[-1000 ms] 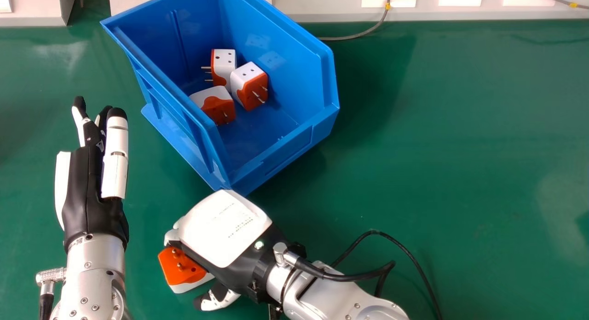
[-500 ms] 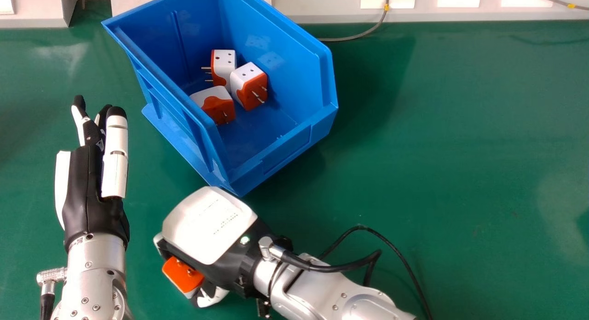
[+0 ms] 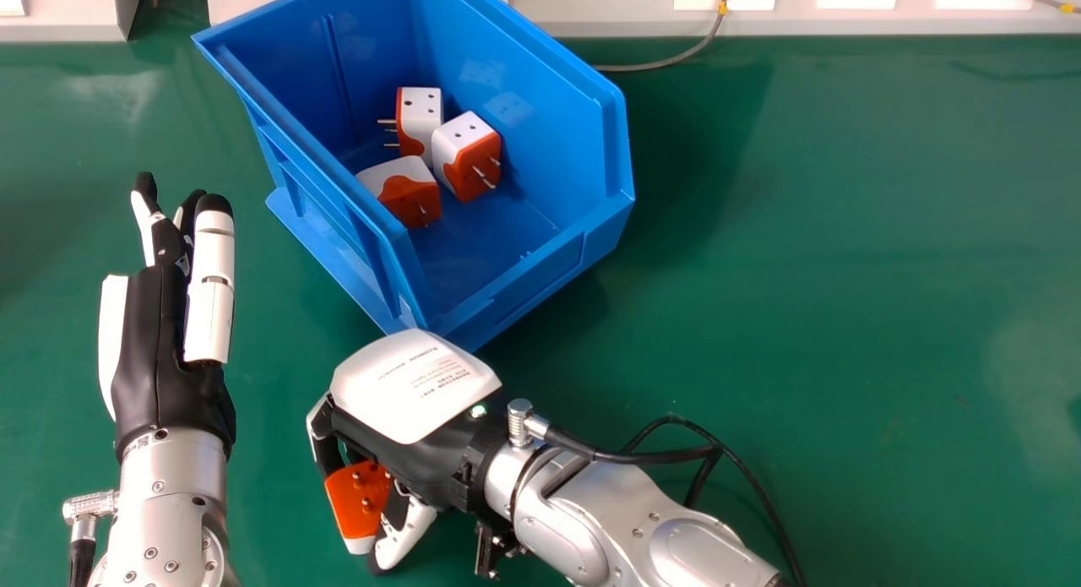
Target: Pick all objects and put in blue box
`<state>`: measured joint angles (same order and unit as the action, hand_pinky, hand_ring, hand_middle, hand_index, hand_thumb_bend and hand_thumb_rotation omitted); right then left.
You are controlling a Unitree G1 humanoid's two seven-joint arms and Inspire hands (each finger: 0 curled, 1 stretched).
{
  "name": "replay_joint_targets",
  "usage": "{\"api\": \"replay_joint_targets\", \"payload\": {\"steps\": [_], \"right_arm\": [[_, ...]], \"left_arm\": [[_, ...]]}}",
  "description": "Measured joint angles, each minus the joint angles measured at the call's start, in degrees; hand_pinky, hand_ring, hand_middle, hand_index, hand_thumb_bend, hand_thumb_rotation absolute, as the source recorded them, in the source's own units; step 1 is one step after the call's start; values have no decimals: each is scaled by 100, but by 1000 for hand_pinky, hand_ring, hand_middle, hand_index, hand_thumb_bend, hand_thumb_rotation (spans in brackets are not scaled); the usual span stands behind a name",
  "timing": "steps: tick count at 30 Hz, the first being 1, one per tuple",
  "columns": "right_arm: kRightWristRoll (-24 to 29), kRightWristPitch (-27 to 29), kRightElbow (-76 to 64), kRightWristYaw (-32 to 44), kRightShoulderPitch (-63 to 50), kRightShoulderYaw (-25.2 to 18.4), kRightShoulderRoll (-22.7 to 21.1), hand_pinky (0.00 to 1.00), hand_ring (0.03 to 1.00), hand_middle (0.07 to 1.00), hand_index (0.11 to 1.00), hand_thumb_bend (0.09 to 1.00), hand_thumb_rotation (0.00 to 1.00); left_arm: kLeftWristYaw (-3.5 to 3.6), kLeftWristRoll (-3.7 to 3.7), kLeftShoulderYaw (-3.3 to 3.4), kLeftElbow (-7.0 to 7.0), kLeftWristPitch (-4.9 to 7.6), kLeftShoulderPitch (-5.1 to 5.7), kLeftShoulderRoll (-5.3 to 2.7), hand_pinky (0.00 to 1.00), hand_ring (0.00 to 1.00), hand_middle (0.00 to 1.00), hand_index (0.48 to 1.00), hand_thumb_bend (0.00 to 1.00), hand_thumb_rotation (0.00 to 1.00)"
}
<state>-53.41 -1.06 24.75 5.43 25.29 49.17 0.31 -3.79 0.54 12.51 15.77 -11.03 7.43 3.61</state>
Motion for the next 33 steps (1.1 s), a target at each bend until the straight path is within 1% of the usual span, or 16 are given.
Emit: {"api": "replay_joint_targets", "payload": {"steps": [2,6,11,16,18,19,23,24,25,26,27,28,29,31,32,33], "right_arm": [[46,20,2,-9,-12,-9,-12,54,104,477,489,518,6],[105,50,7,-8,-14,-11,-20,49,96,474,489,517,3],[191,32,-118,-2,-142,-104,-53,43,90,471,489,517,1],[308,-146,-577,159,-508,-232,-115,39,87,471,485,515,1],[308,-238,-858,230,-727,-233,-173,39,88,471,484,515,1],[304,-259,-1017,275,-843,-230,-230,41,91,452,481,512,1],[310,-356,-1607,524,-1172,-258,-472,44,95,459,479,513,2],[320,-364,-1752,565,-1250,-288,-516,44,96,407,478,507,31],[353,-367,-1929,619,-1341,-337,-564,44,96,407,478,507,31],[401,-350,-2113,653,-1435,-390,-629,44,96,364,478,503,55],[467,-334,-2309,690,-1539,-461,-701,44,96,364,478,503,55],[547,-321,-2495,723,-1634,-525,-783,45,97,329,479,503,68],[590,-311,-2674,745,-1751,-594,-868,45,97,329,479,503,68],[612,-309,-3001,793,-1976,-709,-1043,48,101,276,478,502,85],[626,-309,-3152,822,-2088,-767,-1124,48,101,276,478,502,85],[690,-307,-3345,837,-2247,-852,-1220,49,102,254,477,503,90]], "left_arm": [[-1,2,10,0,-2,0,0,959,974,978,976,228,907],[2,3,6,1,-3,0,0,959,974,979,977,228,906],[5,7,3,17,-69,-1,0,959,974,979,978,228,905],[6,8,12,20,-91,-9,7,959,974,979,978,227,904],[4,7,12,22,-103,-11,7,959,974,979,978,227,904],[5,7,11,24,-104,-12,7,959,974,979,978,226,903],[4,5,10,34,-106,-19,12,959,974,980,978,227,903],[3,5,13,33,-106,-22,13,959,974,979,978,227,903],[4,5,14,28,-106,-30,17,959,974,979,978,227,903],[6,5,16,25,-106,-34,24,959,974,979,978,228,903],[8,5,18,18,-105,-42,32,959,974,979,978,228,903],[11,5,20,10,-105,-49,41,959,973,979,977,228,903],[16,6,22,2,-103,-55,47,959,973,979,977,228,903],[31,7,32,-21,-103,-61,87,958,973,979,977,230,902],[42,8,37,-42,-103,-72,112,958,973,979,977,230,902],[56,10,41,-60,-103,-83,137,958,974,979,977,231,902]]}}
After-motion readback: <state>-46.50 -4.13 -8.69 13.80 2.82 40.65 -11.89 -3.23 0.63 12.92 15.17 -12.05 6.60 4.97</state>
